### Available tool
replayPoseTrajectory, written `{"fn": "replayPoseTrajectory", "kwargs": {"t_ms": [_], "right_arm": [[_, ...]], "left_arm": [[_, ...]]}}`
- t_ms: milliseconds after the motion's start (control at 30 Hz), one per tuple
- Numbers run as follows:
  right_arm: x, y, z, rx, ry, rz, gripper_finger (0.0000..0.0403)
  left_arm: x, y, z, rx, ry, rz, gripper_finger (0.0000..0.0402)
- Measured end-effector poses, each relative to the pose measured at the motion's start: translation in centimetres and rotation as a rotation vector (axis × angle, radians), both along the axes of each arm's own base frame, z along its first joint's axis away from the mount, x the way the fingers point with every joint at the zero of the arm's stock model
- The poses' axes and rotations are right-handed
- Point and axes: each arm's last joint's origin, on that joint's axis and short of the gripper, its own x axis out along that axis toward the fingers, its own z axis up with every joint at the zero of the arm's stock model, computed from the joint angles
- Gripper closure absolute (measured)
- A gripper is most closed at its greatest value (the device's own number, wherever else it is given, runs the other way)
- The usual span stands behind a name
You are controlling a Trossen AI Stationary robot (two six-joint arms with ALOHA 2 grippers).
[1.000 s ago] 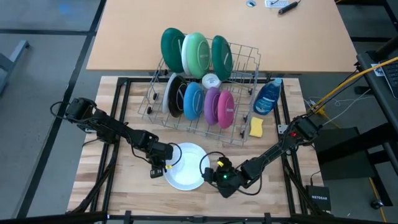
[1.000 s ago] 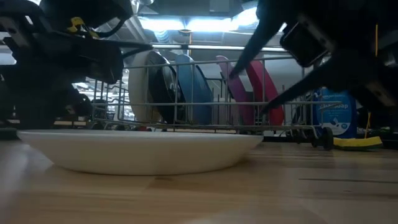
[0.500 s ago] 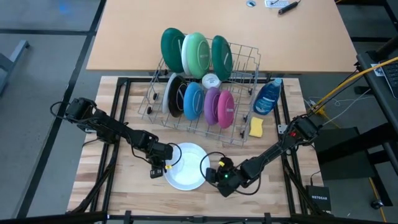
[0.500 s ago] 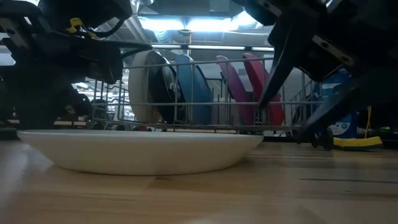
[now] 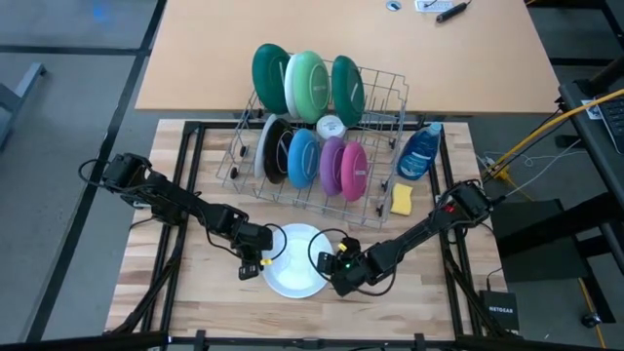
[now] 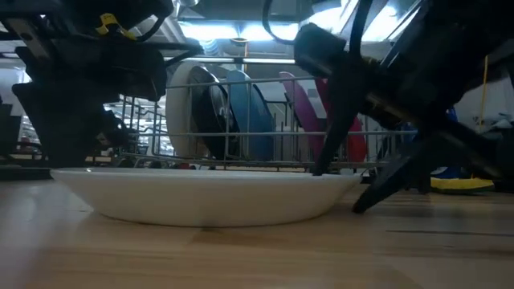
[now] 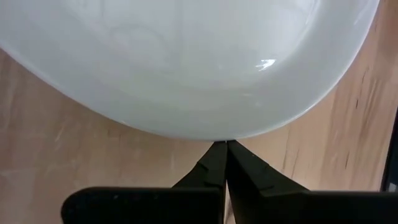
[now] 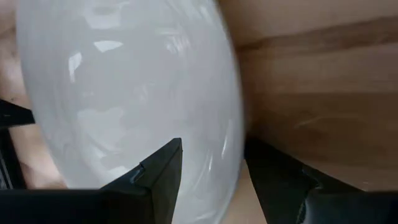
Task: Sort dishes
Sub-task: Put the white plate in the dish rack
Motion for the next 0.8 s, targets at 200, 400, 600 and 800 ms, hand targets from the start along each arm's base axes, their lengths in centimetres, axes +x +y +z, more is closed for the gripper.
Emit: {"fn": "replayPoseTrajectory", "kwargs": {"t_ms": [200, 400, 600, 800], "right_arm": [[1.3, 0.3, -1.5, 0.016, -0.088, -0.021, 0.0217], [2.1, 0.6, -1.3, 0.012, -0.202, -0.014, 0.0218], [2.7, 1.1, -0.8, 0.077, -0.284, 0.003, 0.0261], [3.4, 1.4, 0.3, 0.102, -0.396, -0.012, 0.0334]], "left_arm": [[0.0, 0.0, 0.0, 0.022, -0.016, -0.031, 0.0401], [-0.1, 0.1, -0.2, 0.033, -0.008, -0.038, 0.0401], [0.0, 0.0, -0.5, 0.052, -0.013, -0.039, 0.0401], [-0.3, 0.0, -0.6, 0.069, 0.013, -0.060, 0.0401]]}}
